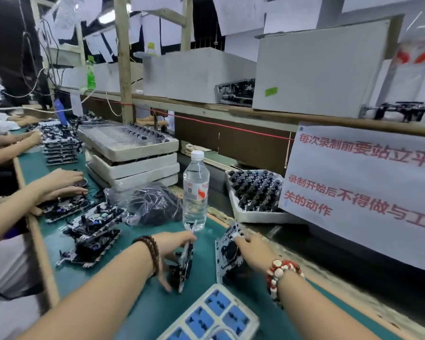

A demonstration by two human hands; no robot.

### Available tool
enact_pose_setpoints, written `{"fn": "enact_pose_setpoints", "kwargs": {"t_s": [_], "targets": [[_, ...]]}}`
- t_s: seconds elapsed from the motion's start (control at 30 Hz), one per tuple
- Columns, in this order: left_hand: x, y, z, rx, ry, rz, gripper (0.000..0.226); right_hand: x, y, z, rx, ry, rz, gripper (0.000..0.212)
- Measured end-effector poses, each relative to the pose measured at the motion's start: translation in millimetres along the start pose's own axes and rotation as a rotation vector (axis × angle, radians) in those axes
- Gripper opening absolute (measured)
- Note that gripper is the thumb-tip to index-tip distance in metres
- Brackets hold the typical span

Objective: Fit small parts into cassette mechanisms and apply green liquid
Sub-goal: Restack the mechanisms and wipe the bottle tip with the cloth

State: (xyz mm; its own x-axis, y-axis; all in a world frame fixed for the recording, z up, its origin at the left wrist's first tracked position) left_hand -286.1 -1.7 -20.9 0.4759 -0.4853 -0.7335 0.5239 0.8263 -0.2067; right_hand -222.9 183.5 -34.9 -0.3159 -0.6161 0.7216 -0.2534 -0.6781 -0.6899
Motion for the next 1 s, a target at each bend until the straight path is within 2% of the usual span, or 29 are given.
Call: {"fn": "enact_pose_setpoints", "kwargs": {"t_s": [0.03, 0.1, 0.17, 0.23, 0.3, 0.43, 0.53, 0.67, 0.73, 0.8, 0.93, 1.0], "targets": [[1, -3, -1, 0.002, 0.006, -0.031, 0.046, 1, -3, 0, 0.036, 0.013, -0.006, 0.047], [3, -8, -4, -0.035, 0.051, -0.033, 0.045, 2, -6, 0, 0.116, 0.073, -0.179, 0.043], [3, -13, -4, -0.184, 0.144, -0.185, 0.046, 1, -9, 4, 0.208, 0.189, -0.431, 0.040], [0, -13, 0, -0.345, 0.272, -0.400, 0.031, 0, -13, 9, 0.247, 0.224, -0.480, 0.027], [0, -13, 3, -0.387, 0.345, -0.444, 0.022, -5, -20, 15, 0.239, 0.226, -0.487, 0.023], [4, -17, 7, -0.378, 0.351, -0.484, 0.027, -28, -42, 36, 0.181, 0.247, -0.614, 0.017], [-7, -17, 16, -0.389, 0.394, -0.407, 0.008, -47, -67, 54, 0.106, 0.267, -0.636, 0.013], [-39, 7, 34, -0.308, 0.520, -0.326, 0.014, -74, -100, 76, -0.025, 0.351, -0.664, 0.014], [-51, 32, 42, -0.261, 0.573, -0.337, 0.025, -87, -111, 89, -0.094, 0.384, -0.659, 0.014], [-53, 62, 49, -0.167, 0.582, -0.315, 0.027, -97, -120, 102, -0.143, 0.402, -0.668, 0.015], [-42, 118, 51, -0.006, 0.582, -0.486, 0.023, -110, -132, 132, -0.177, 0.435, -0.778, 0.014], [-35, 138, 51, 0.006, 0.579, -0.644, 0.015, -116, -136, 146, -0.178, 0.457, -0.812, 0.013]]}}
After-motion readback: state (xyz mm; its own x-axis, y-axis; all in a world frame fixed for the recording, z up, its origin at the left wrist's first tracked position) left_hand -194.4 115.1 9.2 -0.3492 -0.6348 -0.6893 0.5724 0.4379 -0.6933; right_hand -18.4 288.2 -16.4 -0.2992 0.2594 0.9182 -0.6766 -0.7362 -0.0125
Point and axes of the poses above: each hand's wrist, its own z-axis away from the middle knuckle, its own y-axis out of the palm, x = y × z, the point moved 1 cm from there along -z, towards the middle knuckle, and after that the axes turned 2 degrees about -z, right-handed, at the moved point
